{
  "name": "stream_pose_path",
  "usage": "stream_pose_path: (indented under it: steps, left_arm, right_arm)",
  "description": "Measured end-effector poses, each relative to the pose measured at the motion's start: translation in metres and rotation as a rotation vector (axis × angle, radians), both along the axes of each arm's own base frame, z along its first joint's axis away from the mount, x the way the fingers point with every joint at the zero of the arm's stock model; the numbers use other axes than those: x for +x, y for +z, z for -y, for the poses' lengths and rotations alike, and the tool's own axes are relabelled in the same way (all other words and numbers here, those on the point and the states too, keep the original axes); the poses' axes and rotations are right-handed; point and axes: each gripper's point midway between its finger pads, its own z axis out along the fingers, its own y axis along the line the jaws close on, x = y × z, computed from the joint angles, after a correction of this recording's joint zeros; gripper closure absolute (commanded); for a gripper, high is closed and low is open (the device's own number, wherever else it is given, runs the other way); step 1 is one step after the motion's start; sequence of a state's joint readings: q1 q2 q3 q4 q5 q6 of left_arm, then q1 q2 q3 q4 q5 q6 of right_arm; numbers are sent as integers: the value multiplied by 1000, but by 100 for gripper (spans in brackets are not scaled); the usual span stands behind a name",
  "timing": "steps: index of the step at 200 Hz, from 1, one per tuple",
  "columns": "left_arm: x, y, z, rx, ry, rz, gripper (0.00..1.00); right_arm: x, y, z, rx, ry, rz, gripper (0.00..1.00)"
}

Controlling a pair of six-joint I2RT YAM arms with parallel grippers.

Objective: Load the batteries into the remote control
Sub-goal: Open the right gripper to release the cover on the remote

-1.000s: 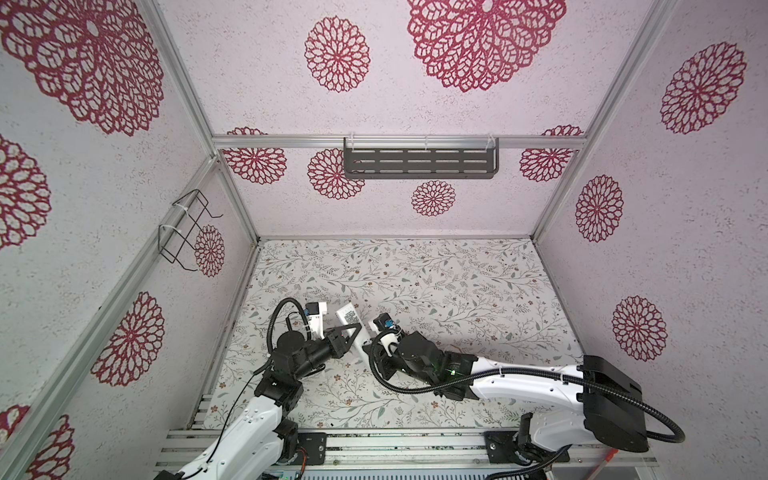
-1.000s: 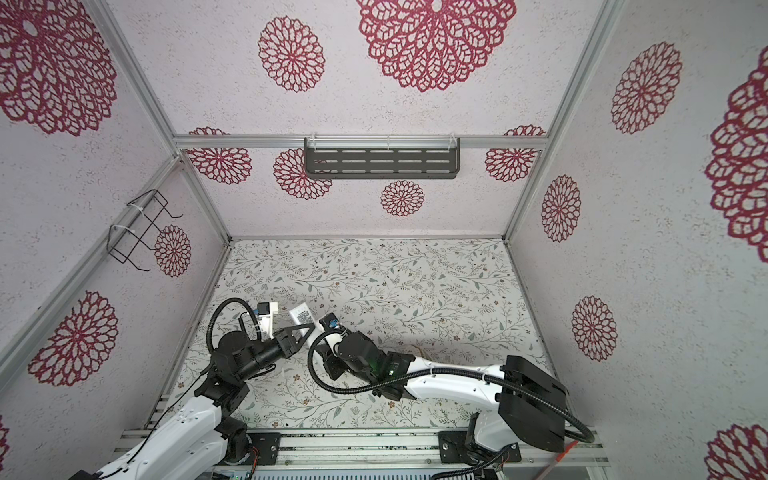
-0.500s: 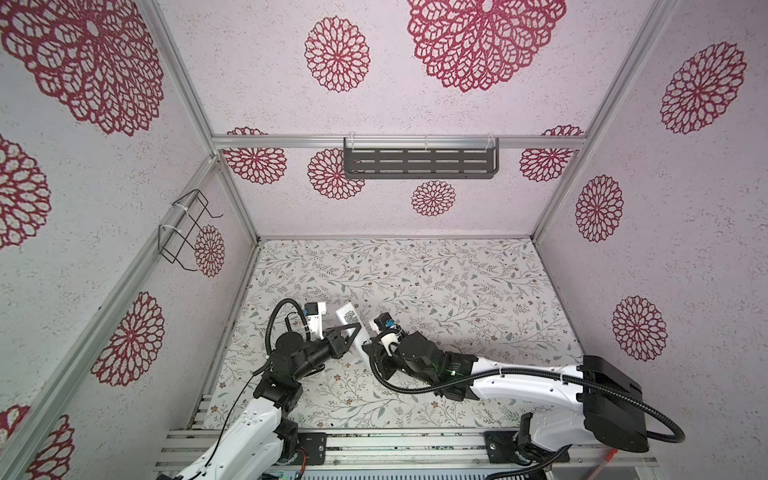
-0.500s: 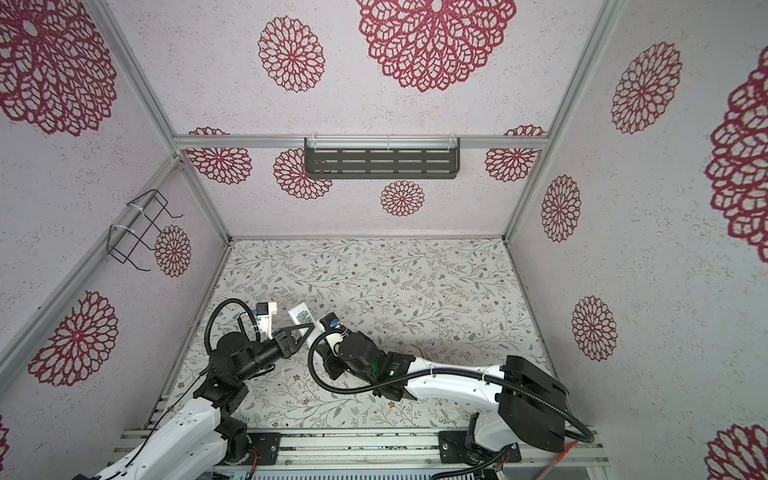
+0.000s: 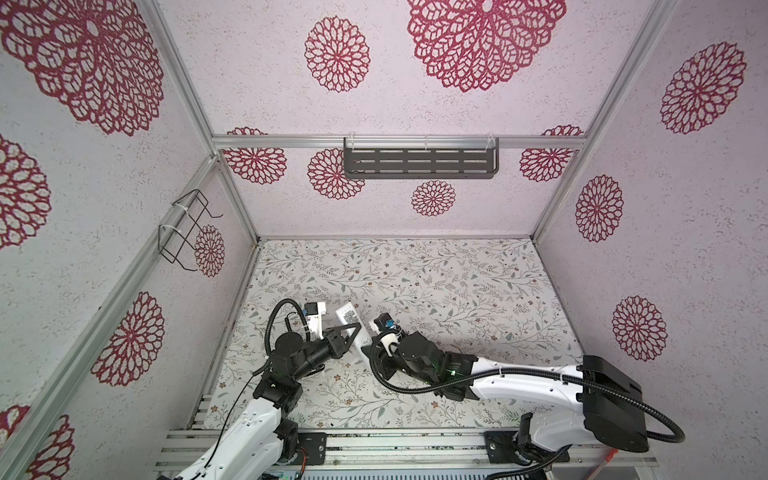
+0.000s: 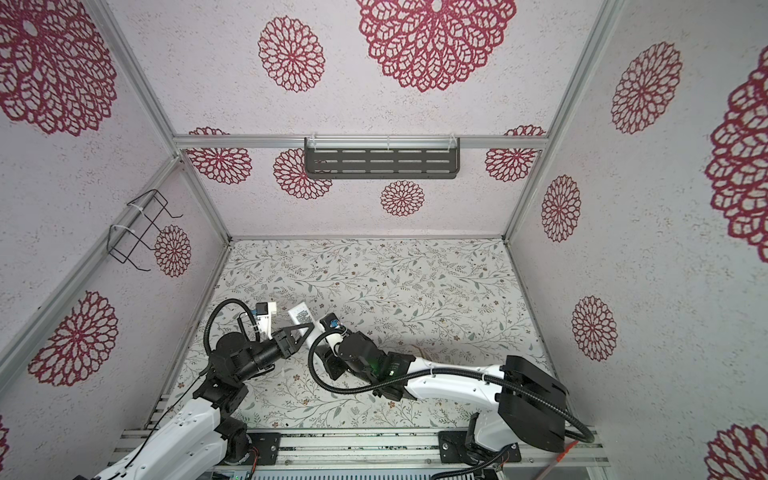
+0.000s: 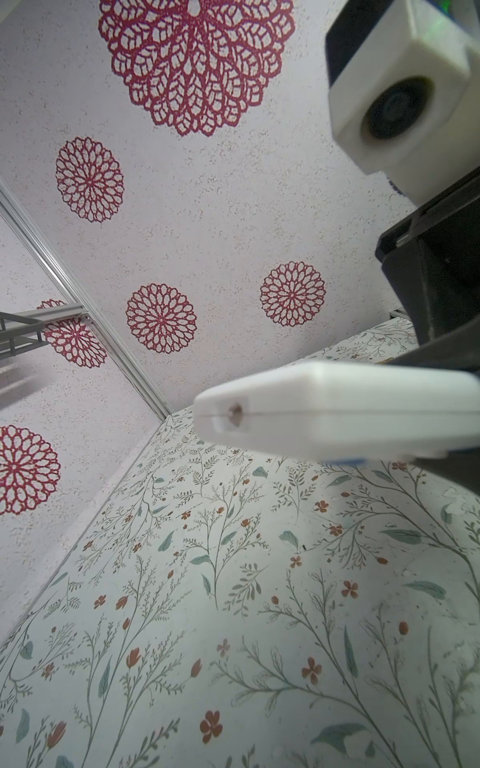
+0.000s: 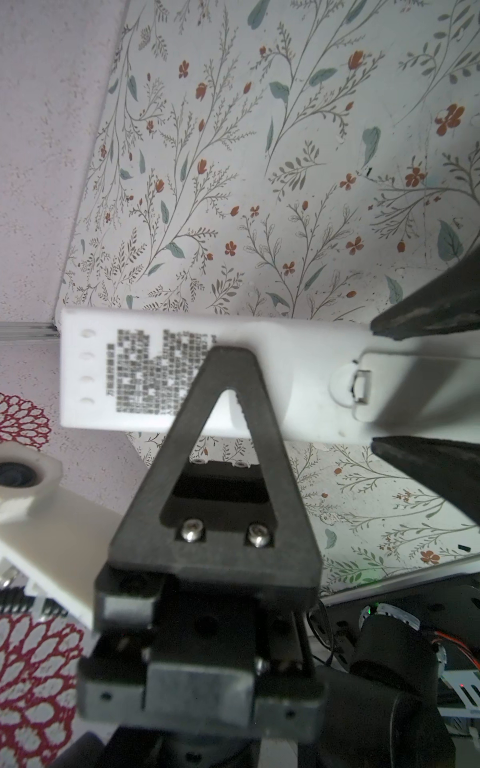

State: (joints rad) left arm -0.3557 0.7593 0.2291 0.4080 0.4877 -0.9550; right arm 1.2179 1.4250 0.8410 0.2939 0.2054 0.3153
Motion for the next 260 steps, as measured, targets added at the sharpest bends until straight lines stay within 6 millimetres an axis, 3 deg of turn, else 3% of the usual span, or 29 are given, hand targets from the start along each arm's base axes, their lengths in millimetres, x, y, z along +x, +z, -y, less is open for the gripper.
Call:
stream_pose_path:
  steps: [58,102,122,176,260]
  left_arm:
    - [0,3,0,-4,0,12,100]
    - [-2,7,-1,-9,0,25,100]
    - [-2,7,-1,-9,0,25,100]
    - [-2,8,-1,-9,0,26,100]
    - [-3,7,-1,-6,0,22,100]
  right_arm:
    - [-3,-2,8,-37,3,-7,49]
    - [-7,35,21,0,3,19,47]
    - [-6,42,22,-2,5,28,47]
    - [18,26,23,-67,-39,14,53]
    - [16,14,15,-75,2,-18,54]
